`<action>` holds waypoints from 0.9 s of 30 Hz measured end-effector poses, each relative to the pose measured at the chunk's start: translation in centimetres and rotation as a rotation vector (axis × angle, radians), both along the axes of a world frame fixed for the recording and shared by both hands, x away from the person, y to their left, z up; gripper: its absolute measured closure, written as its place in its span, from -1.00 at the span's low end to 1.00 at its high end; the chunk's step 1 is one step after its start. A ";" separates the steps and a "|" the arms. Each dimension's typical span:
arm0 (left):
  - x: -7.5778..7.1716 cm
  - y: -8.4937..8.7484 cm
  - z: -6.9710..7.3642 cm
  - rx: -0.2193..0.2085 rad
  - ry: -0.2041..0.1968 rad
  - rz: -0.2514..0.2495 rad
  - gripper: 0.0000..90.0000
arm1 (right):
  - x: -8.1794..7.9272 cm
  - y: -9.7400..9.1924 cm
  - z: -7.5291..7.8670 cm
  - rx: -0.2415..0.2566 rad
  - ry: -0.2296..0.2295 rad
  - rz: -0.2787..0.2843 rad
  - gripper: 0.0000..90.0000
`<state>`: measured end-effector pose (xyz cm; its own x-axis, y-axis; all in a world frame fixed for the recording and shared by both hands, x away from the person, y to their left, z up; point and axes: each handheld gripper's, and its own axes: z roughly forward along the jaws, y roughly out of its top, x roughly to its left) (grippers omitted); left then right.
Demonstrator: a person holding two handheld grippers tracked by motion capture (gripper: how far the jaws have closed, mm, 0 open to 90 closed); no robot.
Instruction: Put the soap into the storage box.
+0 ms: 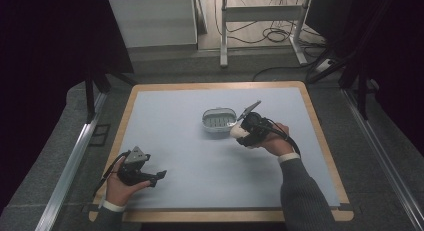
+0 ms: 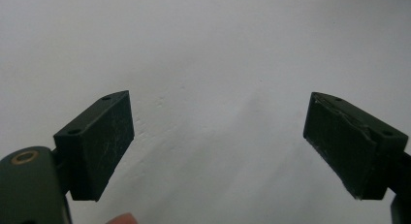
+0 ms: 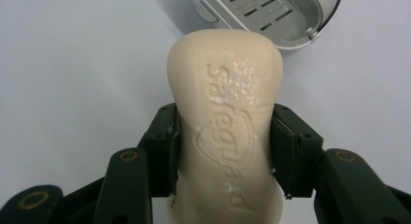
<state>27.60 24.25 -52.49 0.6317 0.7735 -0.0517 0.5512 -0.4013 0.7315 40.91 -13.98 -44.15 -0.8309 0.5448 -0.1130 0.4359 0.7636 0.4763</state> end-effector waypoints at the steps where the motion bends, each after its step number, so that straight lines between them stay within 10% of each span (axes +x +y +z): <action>1: 0.0 0.0 0.0 0.000 0.000 -0.001 -0.75 | 0.1 0.0 0.0 -0.003 0.000 -0.001 0.10; 27: 0.0 0.1 0.1 -0.004 -0.002 0.000 -0.75 | 2.1 1.2 1.1 -0.023 -0.023 0.021 0.10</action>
